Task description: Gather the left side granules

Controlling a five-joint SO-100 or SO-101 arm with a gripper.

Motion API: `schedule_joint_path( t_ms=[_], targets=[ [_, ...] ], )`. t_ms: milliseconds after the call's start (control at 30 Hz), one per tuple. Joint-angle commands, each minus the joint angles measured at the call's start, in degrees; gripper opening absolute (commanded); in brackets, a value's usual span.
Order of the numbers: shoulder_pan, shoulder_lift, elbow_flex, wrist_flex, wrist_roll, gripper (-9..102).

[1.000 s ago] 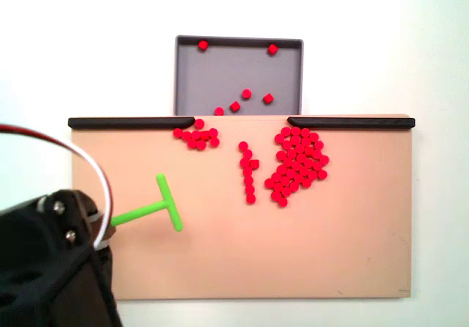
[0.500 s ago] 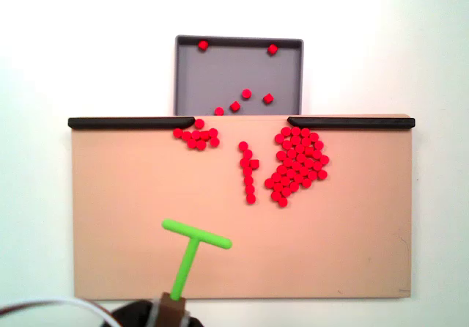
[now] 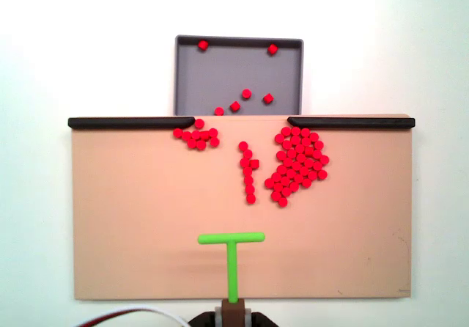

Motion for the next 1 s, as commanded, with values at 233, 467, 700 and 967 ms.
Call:
schedule_joint_path(
  t_ms=[233, 467, 700, 967],
  targets=[
    [-0.1, -0.2, -1.1, -0.3, 4.0, 0],
    [0.8, 0.1, -1.0, -0.3, 3.5, 0],
    [0.4, 0.0, -1.1, -0.3, 5.0, 0],
    [-0.4, 0.4, -1.1, -0.4, 4.3, 0]
  ],
)
